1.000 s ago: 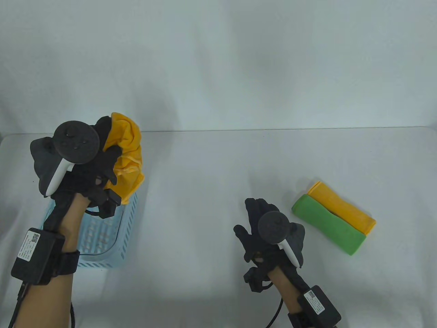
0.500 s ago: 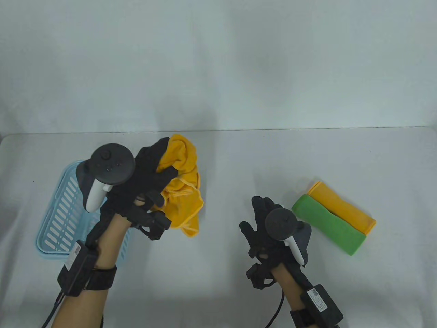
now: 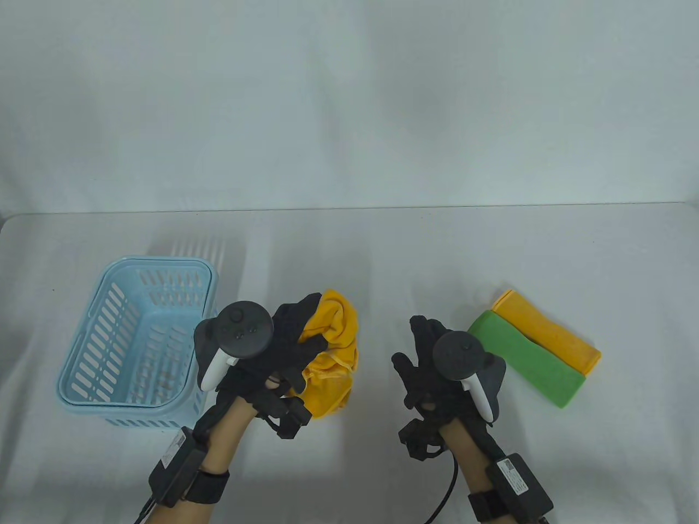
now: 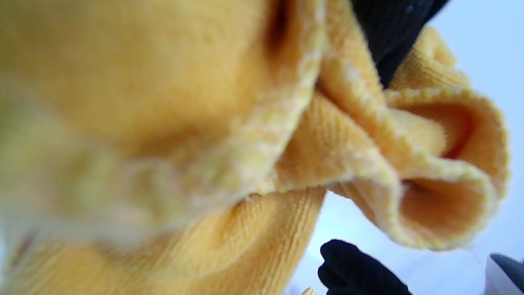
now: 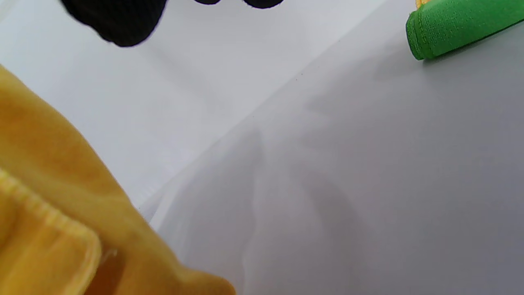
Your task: Roll square towel into towel roll
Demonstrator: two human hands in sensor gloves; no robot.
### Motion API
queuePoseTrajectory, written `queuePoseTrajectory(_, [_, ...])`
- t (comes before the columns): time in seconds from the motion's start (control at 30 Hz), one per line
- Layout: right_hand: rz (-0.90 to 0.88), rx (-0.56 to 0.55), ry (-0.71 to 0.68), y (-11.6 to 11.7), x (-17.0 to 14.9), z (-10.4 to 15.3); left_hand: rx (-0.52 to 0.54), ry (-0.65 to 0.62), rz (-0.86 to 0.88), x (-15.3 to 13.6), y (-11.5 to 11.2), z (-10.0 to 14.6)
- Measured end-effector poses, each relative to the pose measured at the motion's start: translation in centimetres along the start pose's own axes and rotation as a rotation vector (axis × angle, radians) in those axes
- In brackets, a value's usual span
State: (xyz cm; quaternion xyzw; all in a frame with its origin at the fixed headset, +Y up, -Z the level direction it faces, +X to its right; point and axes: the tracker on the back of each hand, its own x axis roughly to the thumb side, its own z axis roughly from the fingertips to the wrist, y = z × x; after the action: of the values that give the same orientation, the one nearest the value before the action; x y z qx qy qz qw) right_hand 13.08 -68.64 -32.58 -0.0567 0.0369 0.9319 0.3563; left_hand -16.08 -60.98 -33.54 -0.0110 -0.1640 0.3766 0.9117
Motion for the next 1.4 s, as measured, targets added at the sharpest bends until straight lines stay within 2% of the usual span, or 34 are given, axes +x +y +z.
queuePoseTrajectory(0.17, [-0.007, 0.044, -0.017, 0.5, 0.0, 0.0, 0.005, 0.013, 0.066, -0.7, 0.1, 0.7])
queuePoseTrajectory(0.27, [-0.05, 0.138, -0.05, 1.3, 0.2, 0.0, 0.016, 0.007, 0.09, -0.8, 0.4, 0.9])
queuePoseTrajectory(0.53, [-0.26, 0.483, -0.112, 4.9, 0.8, 0.0, 0.012, -0.015, 0.155, -0.5, 0.7, 1.2])
queuePoseTrajectory(0.83, [-0.379, 0.609, -0.109, 7.0, 1.4, -0.1, -0.005, -0.023, 0.165, -0.4, 0.3, 1.3])
queuePoseTrajectory(0.97, [-0.4, 0.587, -0.112, 6.9, 1.6, -0.2, 0.001, -0.02, 0.151, -0.4, 0.4, 1.3])
queuePoseTrajectory(1.17, [-0.463, 0.5, -0.1, 5.6, 1.3, -0.2, 0.02, 0.012, 0.111, -1.1, 0.5, 1.2])
queuePoseTrajectory(1.4, [-0.483, 0.274, -0.089, 2.6, 1.2, -0.1, 0.012, 0.065, -0.044, -2.2, -0.3, 0.7])
